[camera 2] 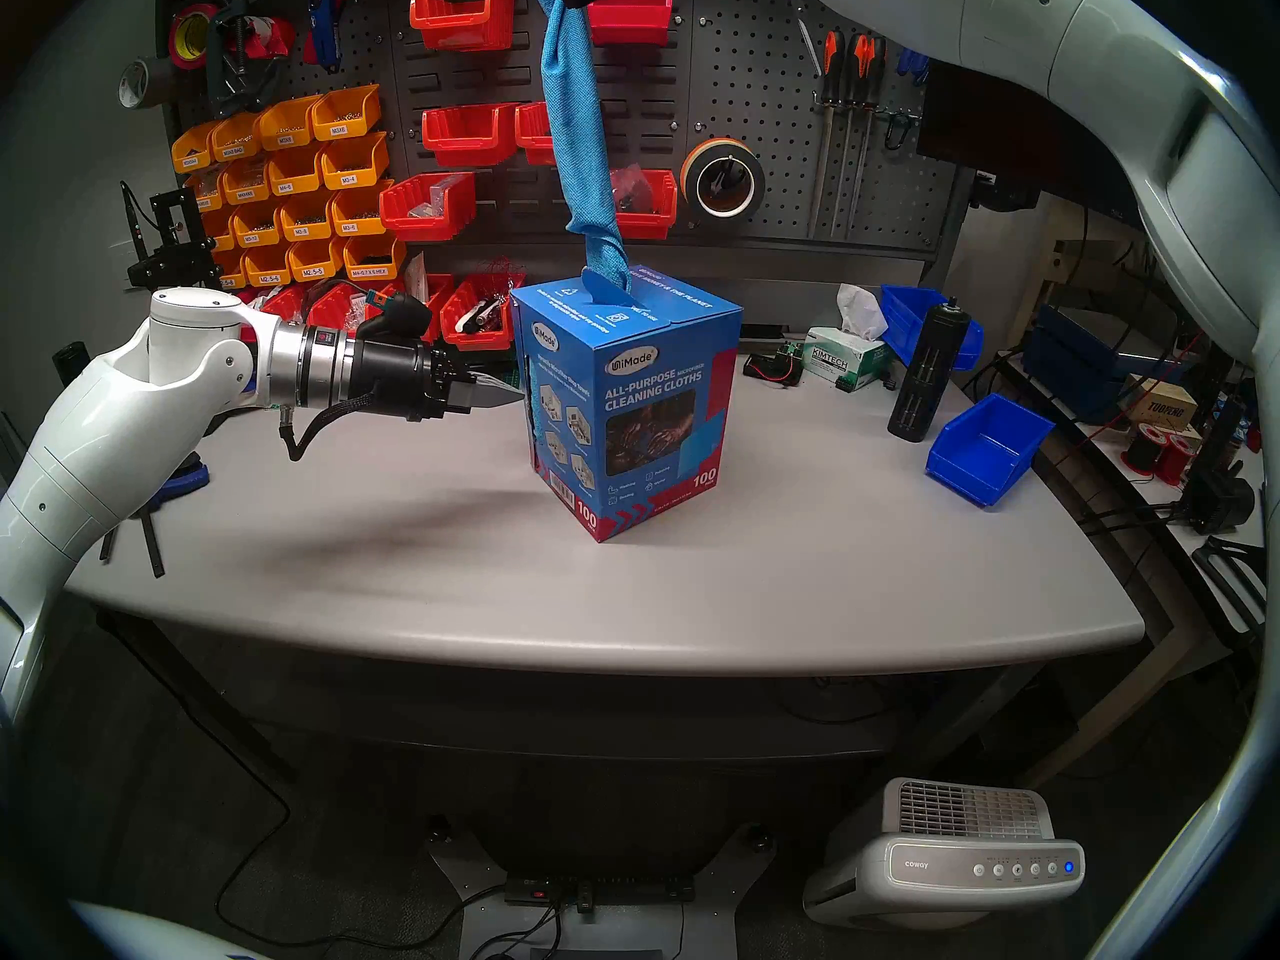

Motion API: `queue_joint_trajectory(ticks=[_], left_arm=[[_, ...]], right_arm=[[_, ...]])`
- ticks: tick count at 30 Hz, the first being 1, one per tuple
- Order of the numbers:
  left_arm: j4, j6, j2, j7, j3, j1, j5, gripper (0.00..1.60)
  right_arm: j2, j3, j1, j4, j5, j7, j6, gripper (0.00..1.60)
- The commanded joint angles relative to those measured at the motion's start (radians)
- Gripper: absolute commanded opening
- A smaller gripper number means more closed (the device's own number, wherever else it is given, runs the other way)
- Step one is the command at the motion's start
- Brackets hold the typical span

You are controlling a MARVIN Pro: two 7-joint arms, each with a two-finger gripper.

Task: Take out a shop towel

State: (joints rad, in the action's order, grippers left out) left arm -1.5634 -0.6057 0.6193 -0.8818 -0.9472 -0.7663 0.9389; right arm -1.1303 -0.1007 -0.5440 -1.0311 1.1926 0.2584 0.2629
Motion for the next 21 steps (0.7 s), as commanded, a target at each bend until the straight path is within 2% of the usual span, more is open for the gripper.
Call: queue_joint_trajectory(ticks=[1, 11, 21], left_arm=[[-0.005, 0.010, -0.009, -0.014, -0.036, 0.035, 0.016, 1.60], [0.000, 0.023, -0.011, -0.016, -0.046, 0.047, 0.007, 1.60], [0.030, 0.047, 0.021, -0.011, -0.073, 0.115, -0.011, 1.60]], right_arm=[[0.002, 0.031, -0.048, 0.008, 0.001, -0.009, -0.012, 0.00], [0.002, 0.032, -0.047, 0.008, 0.000, -0.008, -0.012, 0.00], [0.002, 0.031, -0.047, 0.008, -0.001, -0.007, -0.011, 0.00]])
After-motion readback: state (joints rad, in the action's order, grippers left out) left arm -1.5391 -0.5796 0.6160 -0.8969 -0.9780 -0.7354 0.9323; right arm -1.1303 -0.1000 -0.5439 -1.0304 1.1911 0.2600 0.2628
